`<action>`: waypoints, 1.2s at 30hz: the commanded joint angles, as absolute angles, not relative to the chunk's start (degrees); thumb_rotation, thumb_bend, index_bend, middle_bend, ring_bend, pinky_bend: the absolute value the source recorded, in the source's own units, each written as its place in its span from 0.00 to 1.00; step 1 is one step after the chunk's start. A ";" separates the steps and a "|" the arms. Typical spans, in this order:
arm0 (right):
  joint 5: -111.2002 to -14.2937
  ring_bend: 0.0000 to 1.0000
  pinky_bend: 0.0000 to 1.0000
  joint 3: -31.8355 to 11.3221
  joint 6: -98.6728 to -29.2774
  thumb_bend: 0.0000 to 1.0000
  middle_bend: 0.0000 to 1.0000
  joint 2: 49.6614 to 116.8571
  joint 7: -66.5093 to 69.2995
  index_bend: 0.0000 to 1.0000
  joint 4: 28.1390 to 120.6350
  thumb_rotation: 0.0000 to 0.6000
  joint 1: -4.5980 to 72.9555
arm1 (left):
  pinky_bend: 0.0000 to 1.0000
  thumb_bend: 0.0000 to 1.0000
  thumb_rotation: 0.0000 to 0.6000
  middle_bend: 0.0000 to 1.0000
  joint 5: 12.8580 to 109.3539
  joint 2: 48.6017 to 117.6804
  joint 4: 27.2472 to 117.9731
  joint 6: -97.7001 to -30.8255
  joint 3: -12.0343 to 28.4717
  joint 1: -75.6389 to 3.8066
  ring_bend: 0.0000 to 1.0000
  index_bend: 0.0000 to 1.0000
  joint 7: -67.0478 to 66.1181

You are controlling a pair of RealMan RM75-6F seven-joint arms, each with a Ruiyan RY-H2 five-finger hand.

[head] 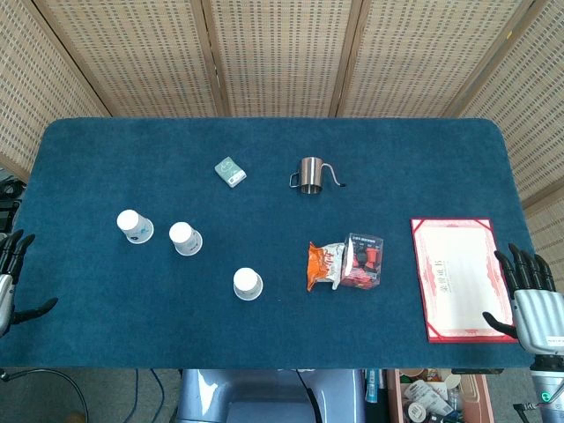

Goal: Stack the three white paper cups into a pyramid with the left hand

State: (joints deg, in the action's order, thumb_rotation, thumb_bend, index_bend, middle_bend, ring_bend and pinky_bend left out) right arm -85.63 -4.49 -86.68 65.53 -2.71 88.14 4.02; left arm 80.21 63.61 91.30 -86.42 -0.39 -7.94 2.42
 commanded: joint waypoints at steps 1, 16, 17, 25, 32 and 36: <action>-86.16 0.00 0.00 -4.43 -87.34 0.00 0.00 65.50 -2.26 0.09 88.09 1.00 3.76 | 0.00 0.12 1.00 0.00 80.76 63.23 91.98 -86.20 -0.47 -7.57 0.00 0.00 2.24; -85.73 0.00 0.00 -5.25 -87.07 0.00 0.00 66.35 -0.30 0.09 85.90 1.00 4.25 | 0.00 0.13 1.00 0.00 75.39 64.93 81.45 -61.87 5.75 -21.93 0.00 0.00 4.75; -85.39 0.00 0.00 -5.42 -86.87 0.00 0.00 66.38 -0.28 0.09 85.86 1.00 4.32 | 0.00 0.13 1.00 0.00 74.93 65.52 80.15 -60.08 6.13 -23.14 0.00 0.00 4.55; -82.88 0.00 0.00 -5.88 -84.52 0.00 0.00 67.12 -0.88 0.09 84.43 1.00 4.87 | 0.11 0.13 1.00 0.02 74.68 75.69 63.88 -51.57 8.50 -31.29 0.06 0.00 7.56; -81.47 0.00 0.00 -6.32 -83.30 0.00 0.00 67.62 -1.06 0.09 83.39 1.00 5.27 | 0.26 0.13 1.00 0.18 76.66 81.49 55.50 -47.29 7.90 -35.60 0.20 0.14 10.13; -80.86 0.00 0.00 -6.29 -82.41 0.00 0.00 68.01 -1.28 0.09 82.71 1.00 5.51 | 0.28 0.13 1.00 0.21 76.79 83.70 52.88 -46.12 7.94 -37.11 0.23 0.18 10.38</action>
State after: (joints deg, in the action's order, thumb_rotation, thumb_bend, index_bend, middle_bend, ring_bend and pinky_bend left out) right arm -81.01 -6.30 -82.59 67.91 -1.24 82.85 5.43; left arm 76.66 82.87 53.76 -46.72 7.87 -36.42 10.14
